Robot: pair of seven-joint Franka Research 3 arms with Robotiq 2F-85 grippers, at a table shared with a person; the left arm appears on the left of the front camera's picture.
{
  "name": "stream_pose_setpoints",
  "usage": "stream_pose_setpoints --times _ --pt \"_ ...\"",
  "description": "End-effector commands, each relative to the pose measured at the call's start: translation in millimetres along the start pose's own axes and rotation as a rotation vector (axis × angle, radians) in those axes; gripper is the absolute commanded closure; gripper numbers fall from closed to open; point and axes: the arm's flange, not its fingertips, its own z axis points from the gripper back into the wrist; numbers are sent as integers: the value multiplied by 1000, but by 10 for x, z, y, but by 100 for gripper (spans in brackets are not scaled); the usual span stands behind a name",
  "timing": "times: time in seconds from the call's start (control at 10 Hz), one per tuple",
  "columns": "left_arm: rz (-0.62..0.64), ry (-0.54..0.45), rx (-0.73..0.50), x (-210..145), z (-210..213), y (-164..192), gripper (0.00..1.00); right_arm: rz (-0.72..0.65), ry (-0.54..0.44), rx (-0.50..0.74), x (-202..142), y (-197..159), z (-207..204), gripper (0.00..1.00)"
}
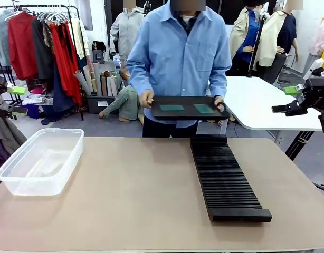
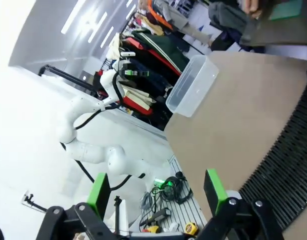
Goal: Sort PCBs into racks and boxes based on the side picked up.
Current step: Pick up the Blank PCB handed by the Human.
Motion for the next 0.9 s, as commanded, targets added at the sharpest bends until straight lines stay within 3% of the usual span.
stream_pose_setpoints --times 0.0,0.8 --pt "9 -6 1 -36 32 23 0 1 16 -5 -13 14 -15 0" --pt "9 -6 1 -36 32 23 0 1 16 -5 -13 14 -15 0"
